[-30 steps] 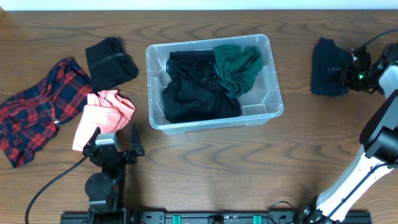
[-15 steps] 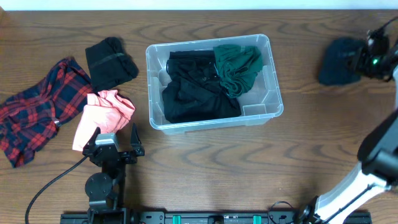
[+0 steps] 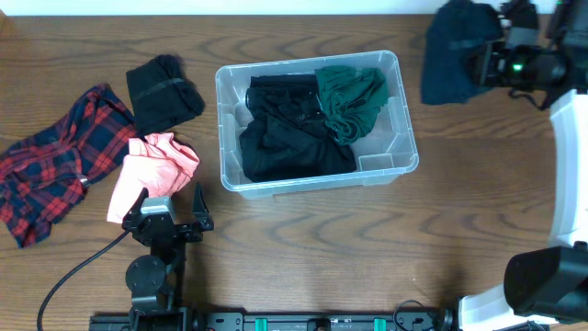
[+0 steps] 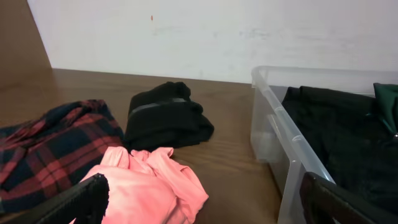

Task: Pack container
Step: 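Grasp and lift the dark folded item with the right gripper, then carry the item over the bin and lower it into the right side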

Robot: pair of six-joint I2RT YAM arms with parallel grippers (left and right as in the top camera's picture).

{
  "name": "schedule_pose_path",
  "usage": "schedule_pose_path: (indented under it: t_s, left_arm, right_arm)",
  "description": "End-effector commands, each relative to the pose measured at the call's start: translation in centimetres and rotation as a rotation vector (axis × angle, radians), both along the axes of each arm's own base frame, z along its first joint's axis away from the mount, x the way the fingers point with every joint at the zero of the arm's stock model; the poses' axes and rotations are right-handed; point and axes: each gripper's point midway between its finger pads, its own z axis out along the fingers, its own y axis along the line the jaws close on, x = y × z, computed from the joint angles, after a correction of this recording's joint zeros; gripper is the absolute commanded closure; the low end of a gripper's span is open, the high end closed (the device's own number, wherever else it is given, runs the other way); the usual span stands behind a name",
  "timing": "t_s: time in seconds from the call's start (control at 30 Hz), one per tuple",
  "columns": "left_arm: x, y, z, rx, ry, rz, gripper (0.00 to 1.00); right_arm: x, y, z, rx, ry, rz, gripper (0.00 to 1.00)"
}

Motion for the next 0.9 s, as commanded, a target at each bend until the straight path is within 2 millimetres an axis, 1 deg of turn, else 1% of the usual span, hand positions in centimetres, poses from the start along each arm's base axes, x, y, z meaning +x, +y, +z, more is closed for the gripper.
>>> schedule_pose_path:
  t_s: [0.0,0.07,0.23,0.37,0.53,0.67,0.77,0.87]
  left_arm:
    - [-0.1,0.1,-1.5,0.005,0.048,0.006,0.02]
    - [-0.1,0.1,-1.5,0.005,0.048,0.006,0.02]
    - [-0.1,0.1,-1.5,0.005,0.048,0.006,0.02]
    - [-0.1,0.1,-1.5,0.005,0.048,0.006,0.02]
    - [-0.1,0.1,-1.5,0.005,0.048,0.006,0.02]
    - [-0.1,0.1,-1.5,0.005,0.048,0.006,0.02]
    - [-0.1,0.1,-1.5,0.005,0.048,0.006,0.02]
    - [-0.1,0.1,-1.5,0.005,0.048,0.006,0.02]
  right_arm:
    - [-0.8,3.4,1.9,0.021,-0.037,0.065,0.99]
    - [-1.0,5.4,1.8,0.026,-0.031,0.105,0.99]
    - [-1.7,9.4,1.8,0.05,-0.016,0.172,0.99]
    - [-2.3,11.7,1.7,0.054,-0.015,0.224,0.99]
    - [-2.6,14.0,1.8,0.065,-0.021,0.265,0.99]
    - [-2.8,15.3,1.6,0.065,-0.019,0.293,0.99]
    - [-2.9,15.8,1.3,0.062,-0.012,0.306,0.99]
    - [-3.0,15.9,1.1,0.057,-0.003,0.306,0.99]
